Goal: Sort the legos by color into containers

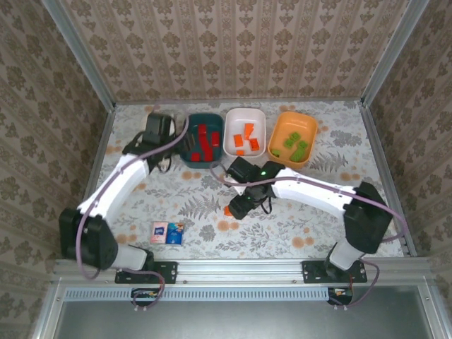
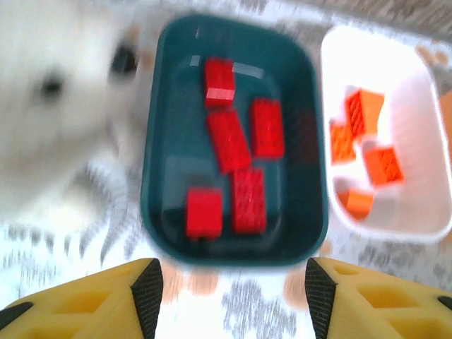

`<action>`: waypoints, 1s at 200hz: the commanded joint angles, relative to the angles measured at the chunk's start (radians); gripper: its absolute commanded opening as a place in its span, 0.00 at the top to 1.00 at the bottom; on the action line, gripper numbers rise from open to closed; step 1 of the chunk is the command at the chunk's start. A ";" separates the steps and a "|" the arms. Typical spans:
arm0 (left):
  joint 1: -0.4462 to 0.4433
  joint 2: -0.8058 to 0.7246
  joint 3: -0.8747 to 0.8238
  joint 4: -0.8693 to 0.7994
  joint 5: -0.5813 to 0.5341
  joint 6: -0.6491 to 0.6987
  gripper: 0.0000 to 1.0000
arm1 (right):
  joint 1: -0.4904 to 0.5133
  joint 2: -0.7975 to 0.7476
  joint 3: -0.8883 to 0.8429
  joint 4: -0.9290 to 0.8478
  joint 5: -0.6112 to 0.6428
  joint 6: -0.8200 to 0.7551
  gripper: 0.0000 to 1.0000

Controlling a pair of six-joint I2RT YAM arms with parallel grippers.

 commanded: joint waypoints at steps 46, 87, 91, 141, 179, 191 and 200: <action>0.000 -0.529 -0.394 -0.144 0.064 -0.290 0.21 | 0.041 0.097 -0.047 0.188 0.000 -0.442 0.19; 0.002 -0.735 -0.442 -0.287 0.047 -0.309 0.14 | 0.041 0.232 0.013 0.177 0.007 -0.491 0.16; 0.001 -0.744 -0.441 -0.294 0.048 -0.310 0.15 | 0.041 0.245 0.019 0.179 0.014 -0.493 0.16; 0.001 -0.769 -0.423 -0.336 0.060 -0.315 0.15 | 0.042 0.354 0.117 0.159 0.039 -0.489 0.21; 0.001 -0.770 -0.417 -0.329 0.053 -0.312 0.16 | 0.040 0.395 0.166 0.089 0.017 -0.461 0.49; 0.001 -0.769 -0.418 -0.325 0.052 -0.312 0.16 | 0.040 0.399 0.183 0.058 0.019 -0.444 0.55; 0.001 -0.769 -0.421 -0.317 0.051 -0.314 0.16 | 0.040 0.394 0.187 0.045 0.021 -0.434 0.56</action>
